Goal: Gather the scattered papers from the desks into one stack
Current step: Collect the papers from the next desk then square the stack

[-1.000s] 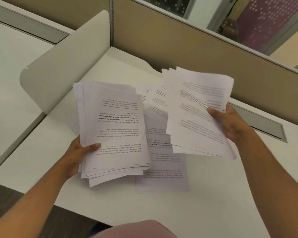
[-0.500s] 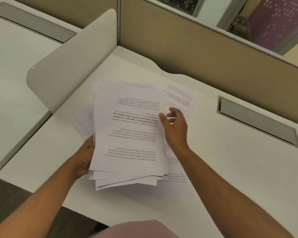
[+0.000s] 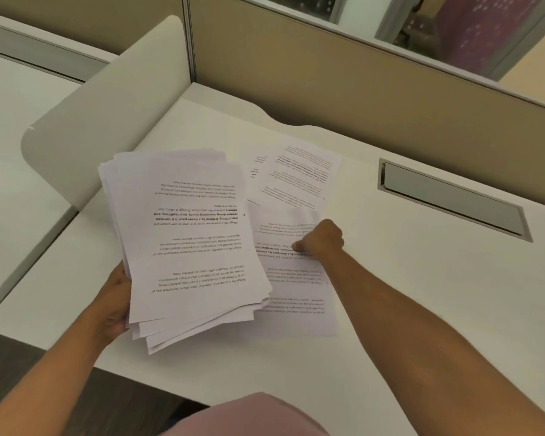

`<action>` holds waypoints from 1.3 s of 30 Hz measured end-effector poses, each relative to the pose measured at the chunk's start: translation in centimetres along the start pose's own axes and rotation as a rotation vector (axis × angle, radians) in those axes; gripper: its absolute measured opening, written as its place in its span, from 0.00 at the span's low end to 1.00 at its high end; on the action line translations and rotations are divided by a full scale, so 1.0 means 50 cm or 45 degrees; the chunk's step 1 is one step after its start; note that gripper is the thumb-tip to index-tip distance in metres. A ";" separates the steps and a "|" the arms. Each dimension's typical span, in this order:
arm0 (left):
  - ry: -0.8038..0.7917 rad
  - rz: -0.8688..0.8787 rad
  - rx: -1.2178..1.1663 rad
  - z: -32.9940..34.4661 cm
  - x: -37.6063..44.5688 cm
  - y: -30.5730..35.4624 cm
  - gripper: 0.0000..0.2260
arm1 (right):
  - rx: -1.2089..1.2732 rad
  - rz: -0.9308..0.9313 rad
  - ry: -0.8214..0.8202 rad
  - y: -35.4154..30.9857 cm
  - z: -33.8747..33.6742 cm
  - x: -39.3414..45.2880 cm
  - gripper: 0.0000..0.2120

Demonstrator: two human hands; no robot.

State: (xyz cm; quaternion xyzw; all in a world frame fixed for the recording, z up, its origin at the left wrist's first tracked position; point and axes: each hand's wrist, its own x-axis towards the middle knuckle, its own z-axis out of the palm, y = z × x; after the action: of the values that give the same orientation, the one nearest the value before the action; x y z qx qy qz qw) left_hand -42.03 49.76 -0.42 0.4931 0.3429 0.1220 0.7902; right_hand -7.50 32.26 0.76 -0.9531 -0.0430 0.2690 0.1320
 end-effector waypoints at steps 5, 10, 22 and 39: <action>0.113 0.021 0.050 -0.009 -0.018 -0.020 0.20 | 0.085 -0.007 -0.100 0.007 -0.009 0.017 0.35; 0.212 0.014 0.036 -0.024 -0.028 -0.038 0.18 | 0.008 0.048 0.002 0.021 0.008 0.010 0.37; 0.197 0.013 0.038 -0.041 -0.024 -0.040 0.13 | 0.221 -0.235 0.065 0.054 0.005 0.005 0.30; -0.019 0.024 0.090 0.069 -0.006 0.008 0.41 | 1.012 -0.810 -0.585 -0.048 -0.262 -0.094 0.26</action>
State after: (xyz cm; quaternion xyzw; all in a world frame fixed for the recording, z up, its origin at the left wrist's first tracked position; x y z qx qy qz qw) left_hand -39.90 47.40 0.98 0.5246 0.3366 0.1136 0.7736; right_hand -4.69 30.83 14.52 -0.6869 -0.2515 0.4122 0.5431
